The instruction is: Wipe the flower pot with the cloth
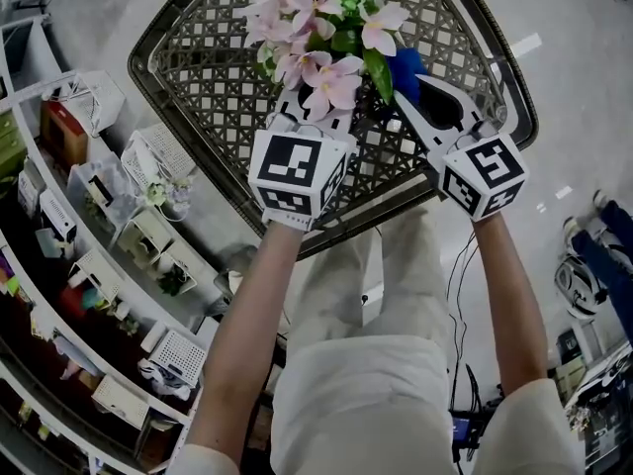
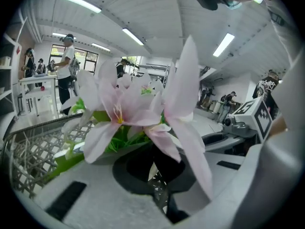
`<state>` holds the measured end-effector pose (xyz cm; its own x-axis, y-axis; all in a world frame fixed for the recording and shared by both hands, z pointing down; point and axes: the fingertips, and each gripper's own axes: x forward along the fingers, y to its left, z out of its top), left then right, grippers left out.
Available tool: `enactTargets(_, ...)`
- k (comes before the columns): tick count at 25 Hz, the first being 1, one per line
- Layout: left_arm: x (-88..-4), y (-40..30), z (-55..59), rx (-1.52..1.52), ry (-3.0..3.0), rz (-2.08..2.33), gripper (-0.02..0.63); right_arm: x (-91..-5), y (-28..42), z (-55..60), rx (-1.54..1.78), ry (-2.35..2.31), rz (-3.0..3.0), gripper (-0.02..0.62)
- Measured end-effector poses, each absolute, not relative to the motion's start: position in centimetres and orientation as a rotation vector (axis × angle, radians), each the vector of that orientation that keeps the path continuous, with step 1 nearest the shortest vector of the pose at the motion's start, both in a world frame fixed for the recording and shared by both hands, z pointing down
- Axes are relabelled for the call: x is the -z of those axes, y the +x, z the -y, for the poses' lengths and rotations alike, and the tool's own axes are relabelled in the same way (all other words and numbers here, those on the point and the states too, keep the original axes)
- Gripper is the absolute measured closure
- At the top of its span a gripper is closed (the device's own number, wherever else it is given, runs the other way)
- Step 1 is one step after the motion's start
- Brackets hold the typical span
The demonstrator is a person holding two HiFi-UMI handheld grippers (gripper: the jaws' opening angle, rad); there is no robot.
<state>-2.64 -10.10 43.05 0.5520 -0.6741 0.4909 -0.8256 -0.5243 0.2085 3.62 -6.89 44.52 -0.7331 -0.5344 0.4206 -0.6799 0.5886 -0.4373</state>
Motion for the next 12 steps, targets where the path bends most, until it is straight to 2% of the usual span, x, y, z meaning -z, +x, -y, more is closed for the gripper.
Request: enactTargets(12, -42.2, -6.3, 9.7, -0.584, 2.456, 1.196, 0.583, -43.7, 4.4, 6.5, -0.834, 0.993, 2.573, 0.479)
